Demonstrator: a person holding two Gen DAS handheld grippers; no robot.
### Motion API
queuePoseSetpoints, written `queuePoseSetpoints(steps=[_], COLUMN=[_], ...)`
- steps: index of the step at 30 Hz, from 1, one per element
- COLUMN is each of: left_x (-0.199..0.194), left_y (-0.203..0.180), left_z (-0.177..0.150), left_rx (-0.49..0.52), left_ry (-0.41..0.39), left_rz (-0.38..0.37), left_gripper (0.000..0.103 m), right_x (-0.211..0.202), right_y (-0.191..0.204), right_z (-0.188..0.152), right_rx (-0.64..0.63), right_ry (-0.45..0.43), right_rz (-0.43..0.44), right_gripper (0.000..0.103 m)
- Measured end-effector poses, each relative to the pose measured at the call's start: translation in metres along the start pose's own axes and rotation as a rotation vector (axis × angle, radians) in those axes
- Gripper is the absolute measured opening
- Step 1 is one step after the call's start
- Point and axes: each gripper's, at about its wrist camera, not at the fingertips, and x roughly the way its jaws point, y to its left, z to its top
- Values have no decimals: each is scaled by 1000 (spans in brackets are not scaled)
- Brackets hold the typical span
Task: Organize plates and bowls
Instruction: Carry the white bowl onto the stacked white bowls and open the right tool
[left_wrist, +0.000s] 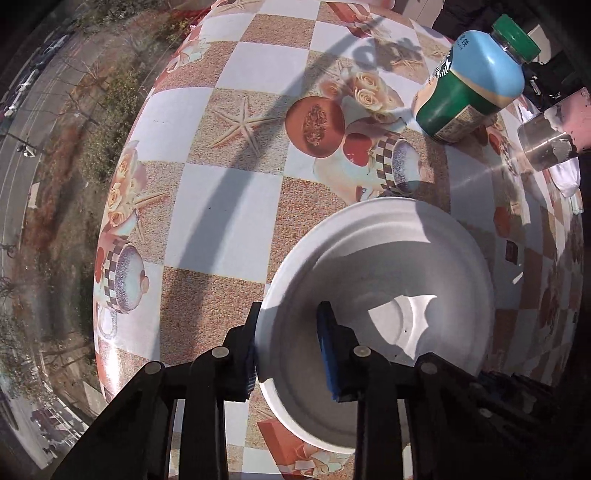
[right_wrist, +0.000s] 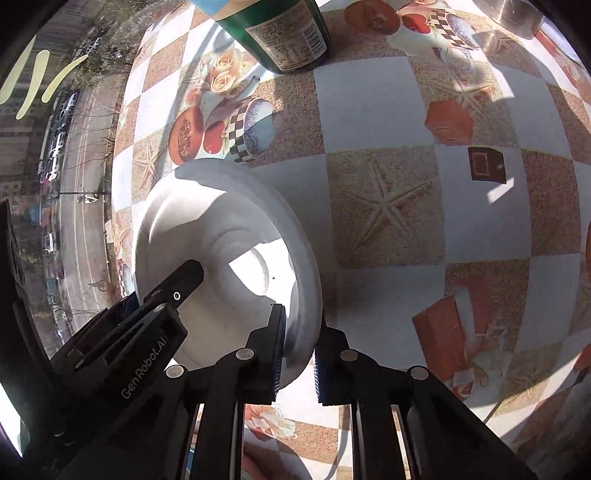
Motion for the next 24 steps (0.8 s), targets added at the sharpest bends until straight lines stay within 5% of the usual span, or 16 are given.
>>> queuePoseSetpoints(steps=[16, 24], left_x=[-7, -23], left_y=[-58, -69], left_z=[-140, -172], left_rx=[156, 198], left_ry=[74, 69], left_rz=[36, 34], left_gripper=[32, 32], right_x=[-9, -23], right_y=[-62, -75], right_z=[-113, -155], right_rx=[40, 38], right_ry=[129, 132], right_rz=[-14, -30], right_gripper=[16, 16])
